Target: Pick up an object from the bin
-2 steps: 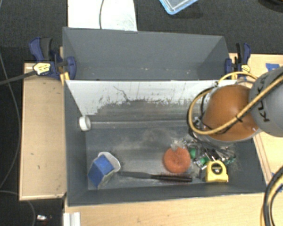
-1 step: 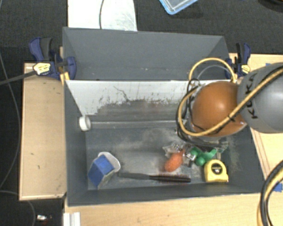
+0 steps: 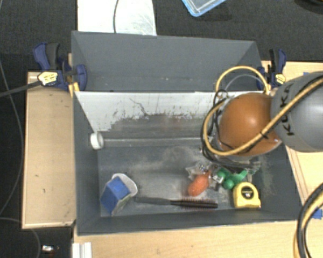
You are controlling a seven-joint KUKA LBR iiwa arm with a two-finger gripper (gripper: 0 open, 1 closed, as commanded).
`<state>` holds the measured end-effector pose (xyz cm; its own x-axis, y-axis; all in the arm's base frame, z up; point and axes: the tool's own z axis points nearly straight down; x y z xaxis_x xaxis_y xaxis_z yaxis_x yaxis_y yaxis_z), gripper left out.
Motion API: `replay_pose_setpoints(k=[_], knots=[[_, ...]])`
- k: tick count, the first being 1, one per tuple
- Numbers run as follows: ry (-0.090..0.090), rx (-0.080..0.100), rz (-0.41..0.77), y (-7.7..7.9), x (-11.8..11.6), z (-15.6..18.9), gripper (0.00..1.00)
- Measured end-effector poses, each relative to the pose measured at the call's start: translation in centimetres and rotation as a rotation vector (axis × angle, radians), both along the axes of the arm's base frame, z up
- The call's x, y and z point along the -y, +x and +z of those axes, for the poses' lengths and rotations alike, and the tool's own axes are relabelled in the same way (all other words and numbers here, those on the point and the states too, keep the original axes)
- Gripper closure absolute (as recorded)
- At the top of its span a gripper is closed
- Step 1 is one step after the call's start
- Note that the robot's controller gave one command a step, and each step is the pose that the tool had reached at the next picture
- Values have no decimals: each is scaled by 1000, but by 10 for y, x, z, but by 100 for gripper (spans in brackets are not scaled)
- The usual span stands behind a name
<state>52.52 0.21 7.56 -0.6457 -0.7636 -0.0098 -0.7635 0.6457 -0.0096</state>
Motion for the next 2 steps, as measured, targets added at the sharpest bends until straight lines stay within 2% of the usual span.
replay_pose_setpoints(k=[1, 2], knots=[[-1, -6, 32, -6, 2, 66, 100], [1, -7, -9, 18, -2, 149, 100]])
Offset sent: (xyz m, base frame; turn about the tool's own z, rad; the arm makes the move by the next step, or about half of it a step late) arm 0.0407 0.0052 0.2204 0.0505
